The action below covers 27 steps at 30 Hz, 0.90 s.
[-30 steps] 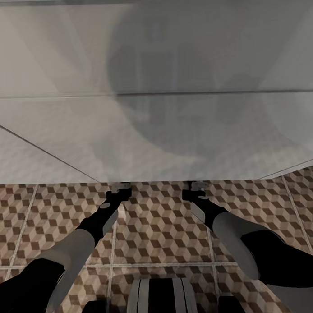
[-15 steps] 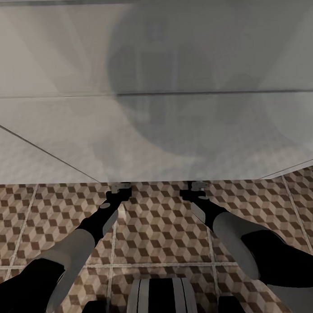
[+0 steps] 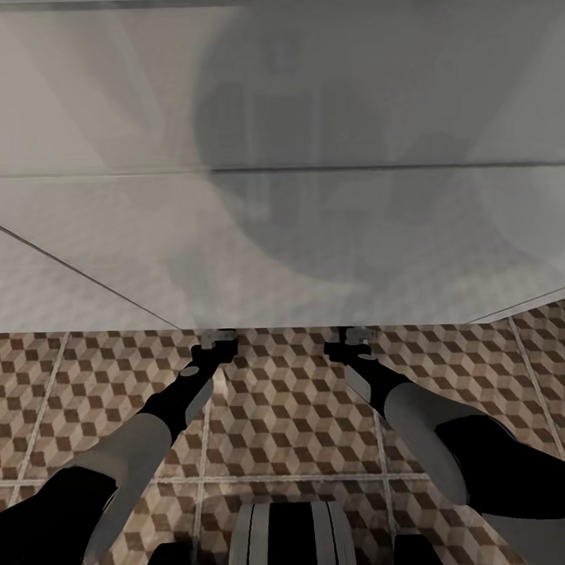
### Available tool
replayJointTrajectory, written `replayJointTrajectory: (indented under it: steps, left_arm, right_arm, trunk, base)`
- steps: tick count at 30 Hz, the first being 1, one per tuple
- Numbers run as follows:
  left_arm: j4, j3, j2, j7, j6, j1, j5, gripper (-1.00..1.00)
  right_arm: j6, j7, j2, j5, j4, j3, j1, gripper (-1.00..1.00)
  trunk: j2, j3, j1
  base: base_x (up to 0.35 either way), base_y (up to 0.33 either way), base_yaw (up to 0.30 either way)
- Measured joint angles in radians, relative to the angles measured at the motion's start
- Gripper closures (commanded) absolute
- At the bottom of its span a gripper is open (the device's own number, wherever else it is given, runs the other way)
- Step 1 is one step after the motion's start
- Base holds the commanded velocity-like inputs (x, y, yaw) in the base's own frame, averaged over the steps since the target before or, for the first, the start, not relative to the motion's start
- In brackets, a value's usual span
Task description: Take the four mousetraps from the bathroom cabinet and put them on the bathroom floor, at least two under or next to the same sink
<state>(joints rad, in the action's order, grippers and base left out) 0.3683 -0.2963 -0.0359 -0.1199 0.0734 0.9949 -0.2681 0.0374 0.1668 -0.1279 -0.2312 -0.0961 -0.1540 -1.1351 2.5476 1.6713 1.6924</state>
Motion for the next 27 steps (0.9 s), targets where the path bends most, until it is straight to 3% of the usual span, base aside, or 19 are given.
replayJointTrajectory:
  steps: [18, 27]
  left_arm:
    - [-0.019, 0.000, 0.000, 0.000, -0.016, 0.002, -0.001, 1.00]
    - [-0.040, 0.000, -0.001, 0.001, -0.020, 0.039, -0.001, 1.00]
  right_arm:
    - [0.000, 0.000, 0.000, 0.001, 0.000, 0.000, 0.000, -1.00]
    - [0.000, 0.000, 0.000, 0.001, 0.000, 0.000, 0.000, -1.00]
  trunk:
    - [0.000, 0.000, 0.000]
    - [0.000, 0.000, 0.000]
  base:
    - [0.000, 0.000, 0.000]
    - [0.000, 0.000, 0.000]
